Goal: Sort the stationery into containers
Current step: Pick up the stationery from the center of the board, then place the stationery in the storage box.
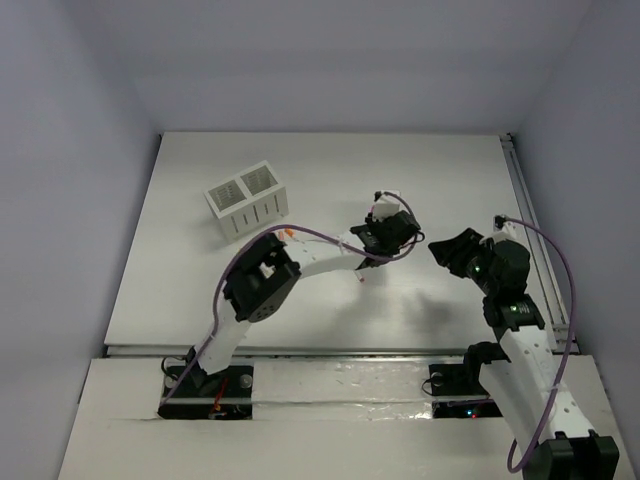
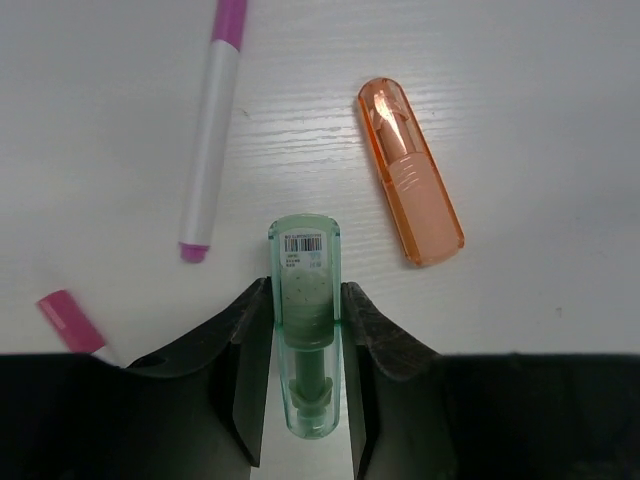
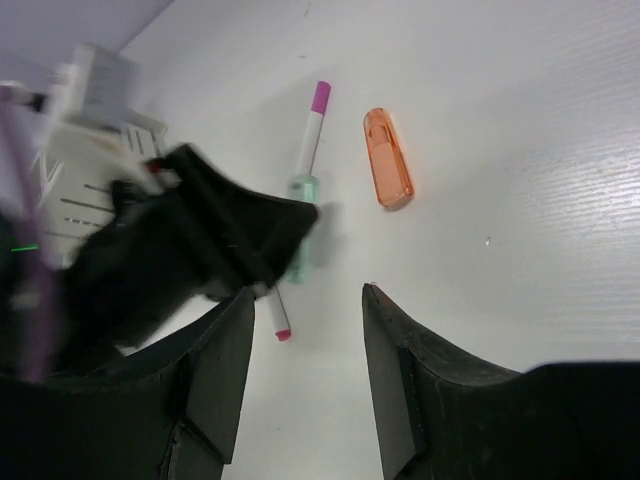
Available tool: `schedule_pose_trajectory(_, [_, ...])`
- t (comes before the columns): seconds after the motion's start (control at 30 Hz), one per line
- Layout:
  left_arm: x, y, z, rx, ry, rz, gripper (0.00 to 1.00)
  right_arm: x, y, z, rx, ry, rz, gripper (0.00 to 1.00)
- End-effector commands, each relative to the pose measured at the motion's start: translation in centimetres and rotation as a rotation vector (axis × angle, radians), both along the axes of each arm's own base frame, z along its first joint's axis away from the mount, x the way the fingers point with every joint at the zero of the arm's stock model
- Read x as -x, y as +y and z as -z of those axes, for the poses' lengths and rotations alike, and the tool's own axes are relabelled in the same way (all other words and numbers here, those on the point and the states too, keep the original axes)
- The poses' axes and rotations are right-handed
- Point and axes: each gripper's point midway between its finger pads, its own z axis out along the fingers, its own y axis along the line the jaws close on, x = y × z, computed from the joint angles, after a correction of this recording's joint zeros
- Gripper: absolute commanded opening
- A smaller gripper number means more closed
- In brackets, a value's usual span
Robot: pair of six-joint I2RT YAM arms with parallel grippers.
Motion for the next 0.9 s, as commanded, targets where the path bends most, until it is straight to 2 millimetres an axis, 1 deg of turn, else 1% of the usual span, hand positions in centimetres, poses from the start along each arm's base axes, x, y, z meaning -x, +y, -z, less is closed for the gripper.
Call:
schedule_pose_trajectory(0.0, [-0.6, 0.4, -13.0, 0.224, -0.183, -0.005, 0.01, -0.5, 0.0, -0.7, 0.01, -0.057, -0.003, 0.53])
schedule_pose_trajectory(0.03, [-0.6, 1.6, -16.2, 0.268, -0.224, -0.02, 0.01, -0.4, 0.0, -0.5, 0.008, -0.055, -0.002, 0.53])
schedule_pose_trajectory(0.07, [-1.2, 3.0, -17.5, 0.275, -0.249, -0.052, 0.01, -0.4, 0.0, -0.6, 0.011, -0.059, -0.003, 0.53])
schedule_pose_trajectory(0.1, [-1.2, 4.3, -17.5, 0.265, -0.248, -0.067, 0.01, -0.4, 0.0, -0.4, 0.012, -0.055, -0.005, 0.53])
schedule_pose_trajectory(0.13, [-1.2, 6.0, -20.3, 0.311, -0.276, -0.087, 0.01, -0.4, 0.0, -0.3, 0.018, -0.053, -0.008, 0.53])
schedule_pose_trajectory(0.17, [-2.2, 8.7, -19.7, 0.294, -0.275, -0.133, 0.01, -0.3, 0.1, 0.0, 0.017, -0.045, -0.01, 0.53])
schedule_pose_trajectory(0.2, [-2.7, 10.4, -20.3, 0.302, -0.284, -0.161, 0.01, -0.3, 0.1, 0.0, 0.018, -0.044, -0.012, 0.53])
schedule_pose_trajectory(0.23, [-2.7, 12.8, -22.6, 0.343, -0.317, -0.195, 0.01, -0.3, 0.1, 0.0, 0.018, -0.042, -0.013, 0.53])
schedule_pose_trajectory(0.27, [-3.3, 15.0, -23.0, 0.349, -0.328, -0.231, 0.02, -0.3, 0.2, -0.1, 0.018, -0.046, -0.017, 0.53])
schedule_pose_trajectory(0.3, [-4.6, 18.9, -21.7, 0.326, -0.315, -0.303, 0.02, -0.2, 0.2, -0.3, 0.018, -0.052, -0.018, 0.53])
schedule_pose_trajectory(0.33, [-4.5, 21.6, -23.2, 0.358, -0.343, -0.345, 0.03, -0.2, 0.2, -0.3, 0.016, -0.051, -0.019, 0.53])
schedule_pose_trajectory(0.37, [-4.9, 23.8, -23.4, 0.362, -0.352, -0.387, 0.03, -0.1, 0.3, -0.4, 0.013, -0.056, -0.021, 0.53])
schedule_pose_trajectory(0.4, [-5.7, 27.7, -21.9, 0.34, -0.341, -0.464, 0.04, -0.1, 0.3, -0.4, 0.011, -0.058, -0.025, 0.53])
schedule_pose_trajectory(0.43, [-5.7, 30.0, -22.5, 0.352, -0.36, -0.506, 0.05, 0.0, 0.4, -0.4, 0.007, -0.059, -0.026, 0.53])
schedule_pose_trajectory(0.47, [-5.8, 31.4, -22.2, 0.355, -0.354, -0.524, 0.05, 0.0, 0.4, -0.5, 0.005, -0.061, -0.03, 0.53])
schedule_pose_trajectory(0.5, [-5.9, 33.1, -21.0, 0.338, -0.338, -0.554, 0.05, 0.0, 0.5, -0.6, 0.005, -0.065, -0.032, 0.53])
schedule_pose_trajectory(0.53, [-6.6, 36.3, -20.6, 0.326, -0.339, -0.62, 0.05, 0.0, 0.5, -0.5, 0.008, -0.063, -0.033, 0.53])
schedule_pose_trajectory(0.6, [-7.1, 38.4, -19.4, 0.301, -0.317, -0.647, 0.06, 0.0, 0.5, -0.4, 0.008, -0.058, -0.034, 0.53])
schedule_pose_trajectory(0.63, [-7.7, 40.6, -18.4, 0.274, -0.301, -0.7, 0.06, 0.0, 0.5, -0.3, 0.009, -0.059, -0.035, 0.53])
schedule_pose_trajectory(0.67, [-8.1, 41.4, -17.8, 0.263, -0.286, -0.719, 0.05, 0.0, 0.5, -0.3, 0.009, -0.056, -0.035, 0.53])
schedule_pose_trajectory(0.7, [-8.6, 41.5, -17.8, 0.275, -0.277, -0.71, 0.05, 0.0, 0.5, -0.2, 0.009, -0.054, -0.035, 0.53])
schedule_pose_trajectory(0.73, [-9.2, 41.8, -16.4, 0.269, -0.247, -0.715, 0.05, 0.0, 0.4, -0.1, 0.01, -0.049, -0.032, 0.53])
schedule_pose_trajectory(0.8, [-9.9, 42.7, -15.8, 0.269, -0.235, -0.741, 0.04, 0.0, 0.3, -0.2, 0.012, -0.051, -0.026, 0.53])
schedule_pose_trajectory(0.83, [-10.2, 42.7, -14.8, 0.258, -0.214, -0.748, 0.04, 0.0, 0.3, -0.3, 0.014, -0.055, -0.023, 0.53])
schedule_pose_trajectory(0.87, [-10.2, 42.8, -14.6, 0.249, -0.208, -0.753, 0.03, 0.1, 0.2, -0.1, 0.015, -0.05, -0.022, 0.53])
